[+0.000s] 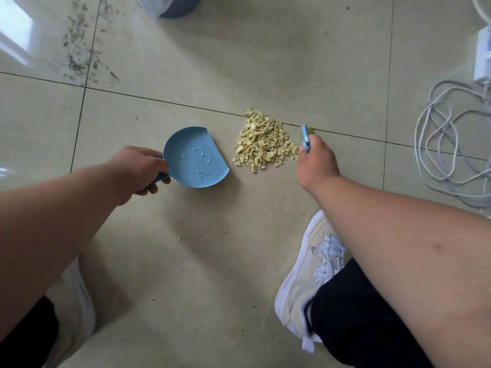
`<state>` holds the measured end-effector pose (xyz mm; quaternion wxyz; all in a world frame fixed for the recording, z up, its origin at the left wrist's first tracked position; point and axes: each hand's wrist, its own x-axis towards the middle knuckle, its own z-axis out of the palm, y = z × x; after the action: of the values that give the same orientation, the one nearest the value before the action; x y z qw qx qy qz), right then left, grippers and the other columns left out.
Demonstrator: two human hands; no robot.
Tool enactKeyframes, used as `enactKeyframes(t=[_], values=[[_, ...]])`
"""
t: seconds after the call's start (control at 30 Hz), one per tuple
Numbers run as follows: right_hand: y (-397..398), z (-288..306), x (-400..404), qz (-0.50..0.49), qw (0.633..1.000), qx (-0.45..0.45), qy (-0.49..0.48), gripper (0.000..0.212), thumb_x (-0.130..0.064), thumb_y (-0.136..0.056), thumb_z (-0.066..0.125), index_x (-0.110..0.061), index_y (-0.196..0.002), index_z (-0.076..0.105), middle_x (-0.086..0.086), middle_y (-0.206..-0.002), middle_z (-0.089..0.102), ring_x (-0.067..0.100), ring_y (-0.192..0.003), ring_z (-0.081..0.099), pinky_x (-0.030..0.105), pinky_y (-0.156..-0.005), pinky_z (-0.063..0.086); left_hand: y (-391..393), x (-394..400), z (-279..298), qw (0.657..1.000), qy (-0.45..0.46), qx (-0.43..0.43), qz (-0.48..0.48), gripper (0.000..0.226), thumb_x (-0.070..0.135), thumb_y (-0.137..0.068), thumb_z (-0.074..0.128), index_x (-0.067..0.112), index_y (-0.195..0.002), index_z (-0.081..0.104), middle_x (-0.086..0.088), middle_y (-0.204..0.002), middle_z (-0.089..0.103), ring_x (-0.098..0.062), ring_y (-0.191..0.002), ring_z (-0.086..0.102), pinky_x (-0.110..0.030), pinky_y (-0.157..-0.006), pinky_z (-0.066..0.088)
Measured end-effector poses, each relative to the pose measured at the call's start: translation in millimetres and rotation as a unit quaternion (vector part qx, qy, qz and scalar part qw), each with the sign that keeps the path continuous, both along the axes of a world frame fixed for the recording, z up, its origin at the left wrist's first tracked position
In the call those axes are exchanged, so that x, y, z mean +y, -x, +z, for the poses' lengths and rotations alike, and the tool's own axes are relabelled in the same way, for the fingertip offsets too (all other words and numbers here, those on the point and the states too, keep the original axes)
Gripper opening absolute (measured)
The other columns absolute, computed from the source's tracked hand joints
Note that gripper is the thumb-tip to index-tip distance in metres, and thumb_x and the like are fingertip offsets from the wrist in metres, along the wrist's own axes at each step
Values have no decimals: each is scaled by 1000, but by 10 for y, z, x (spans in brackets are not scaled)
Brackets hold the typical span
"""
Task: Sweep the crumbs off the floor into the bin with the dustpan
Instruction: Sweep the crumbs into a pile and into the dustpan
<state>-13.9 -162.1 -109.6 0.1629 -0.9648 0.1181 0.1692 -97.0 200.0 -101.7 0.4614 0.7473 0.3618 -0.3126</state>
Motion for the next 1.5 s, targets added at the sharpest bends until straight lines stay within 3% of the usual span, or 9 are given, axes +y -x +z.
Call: enactKeyframes(t=[0.2, 0.43, 0.6, 0.87, 0.97, 1.07, 1.2, 1.33, 1.5], values=[[67, -40, 543, 51, 998, -12, -22, 39, -27, -106, 44, -14, -142, 50, 15, -140, 56, 37, -126, 50, 46, -105, 43, 38, 125, -22, 1000, -3, 6, 0, 21, 11, -82, 68, 23, -78, 85, -11, -77, 80, -22, -46, 57, -29, -50, 47], [-83, 115, 455, 11, 993, -107, -43, 27, -24, -106, 43, -12, -122, 61, 14, -119, 67, 37, -107, 59, 42, -90, 48, 66, 172, -33, 1000, -9, 2, 5, 17, 12, -84, 69, 19, -85, 85, -9, -76, 80, -21, -45, 57, -27, -48, 48], [-291, 86, 129, -66, 994, -85, 4, 26, -26, -107, 40, -12, -120, 59, 14, -124, 64, 38, -112, 58, 43, -94, 47, 58, 186, -98, 1000, -11, 5, 8, 20, 11, -84, 67, 21, -86, 85, -8, -75, 81, -20, -45, 59, -27, -46, 49], [-263, -42, 270, 3, 998, -64, -20, 31, -24, -107, 42, -10, -128, 58, 16, -127, 62, 38, -117, 55, 44, -97, 46, 19, 163, -177, 1000, -13, 16, -20, 20, 16, -87, 74, 30, -99, 84, -1, -71, 80, -15, -44, 59, -26, -46, 48], [-207, -19, 455, 61, 994, -77, -52, 28, -26, -106, 42, -11, -120, 61, 14, -116, 66, 34, -105, 59, 39, -86, 47, -13, 127, -136, 999, -25, 15, -26, 19, 16, -89, 75, 30, -99, 82, 1, -72, 81, -13, -41, 59, -25, -46, 50], [-238, 54, 469, 50, 991, -96, -75, 24, -29, -104, 43, -15, -105, 62, 7, -93, 63, 29, -86, 58, 30, -69, 33, -3, 77, -74, 999, -30, 6, -25, 18, 15, -85, 73, 28, -83, 86, 0, -72, 81, -13, -40, 60, -24, -45, 50], [-422, 195, 176, -63, 988, -129, -55, 27, -30, -103, 44, -13, -102, 65, 13, -103, 71, 29, -92, 62, 24, -68, 27, 83, 51, 6, 999, -29, 6, -29, 28, 15, -83, 71, 37, -77, 85, 0, -69, 80, -14, -42, 61, -24, -44, 49], [-259, 289, -192, -120, 990, -71, 6, 24, -39, -95, 48, -17, -86, 54, 5, -87, 61, 28, -78, 53, 28, -67, 33, 183, 28, 30, 999, -23, 13, -34, 28, 14, -84, 71, 38, -77, 85, 0, -67, 79, -14, -40, 60, -25, -46, 49], [81, 181, -110, -41, 998, 5, 46, 28, -34, -88, 53, -10, -101, 60, 15, -102, 68, 34, -84, 62, 30, -72, 45, 248, 3, 4, 999, -19, 23, -37, 27, 13, -83, 70, 34, -77, 86, -2, -70, 79, -15, -41, 59, -24, -42, 47]])
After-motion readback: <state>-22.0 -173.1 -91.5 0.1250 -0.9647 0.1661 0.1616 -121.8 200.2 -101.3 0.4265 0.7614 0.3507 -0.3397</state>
